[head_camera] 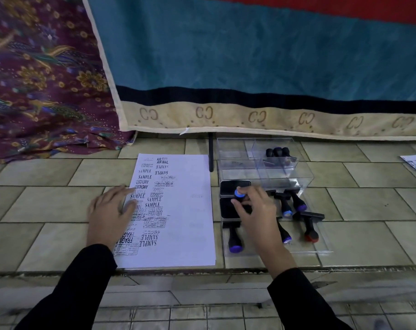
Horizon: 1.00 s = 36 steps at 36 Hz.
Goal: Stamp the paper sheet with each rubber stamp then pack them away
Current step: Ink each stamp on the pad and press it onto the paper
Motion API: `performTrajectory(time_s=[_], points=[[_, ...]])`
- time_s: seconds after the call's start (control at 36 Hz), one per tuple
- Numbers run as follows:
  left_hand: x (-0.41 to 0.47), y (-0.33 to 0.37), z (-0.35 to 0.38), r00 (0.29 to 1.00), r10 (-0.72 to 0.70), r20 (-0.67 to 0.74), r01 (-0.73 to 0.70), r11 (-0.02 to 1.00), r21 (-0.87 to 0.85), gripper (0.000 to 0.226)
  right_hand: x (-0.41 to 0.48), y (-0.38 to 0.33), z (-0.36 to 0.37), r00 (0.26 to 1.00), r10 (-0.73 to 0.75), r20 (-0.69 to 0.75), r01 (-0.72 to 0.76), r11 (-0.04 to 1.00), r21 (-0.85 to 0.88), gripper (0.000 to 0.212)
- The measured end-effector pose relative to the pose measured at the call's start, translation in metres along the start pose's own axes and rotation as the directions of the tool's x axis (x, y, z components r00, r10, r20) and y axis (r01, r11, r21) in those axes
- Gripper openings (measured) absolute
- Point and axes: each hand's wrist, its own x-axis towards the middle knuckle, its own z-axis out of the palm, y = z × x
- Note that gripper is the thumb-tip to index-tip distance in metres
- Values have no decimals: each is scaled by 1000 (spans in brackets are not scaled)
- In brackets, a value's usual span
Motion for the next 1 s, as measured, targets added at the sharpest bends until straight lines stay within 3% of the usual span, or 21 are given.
performTrajectory(time_s=[0.28,0.44,0.53,0.72,1.0], points=[[0,-1,1,1000,4,-7,-4,1000,-18,38,4,1,-1,1000,16,21,-16,1000,-18,17],[0,-2,0,1000,5,-6,-5,1000,-16,40,5,-11,-3,998,63,10,-64,991,120,19],[0,0,-1,1000,5,-17,-6,1000,-24,42,3,-37,0,998,54,12,-55,957,284,21],[1,-1,0,1000,5,-8,-5,1000,-13,42,-32,-98,45,965,-90,246,-40,877,479,15],[1,-3,2,1000,-17,5,17,1000,2,41,-54,-121,80,895,-179,409,-6,912,411,16]])
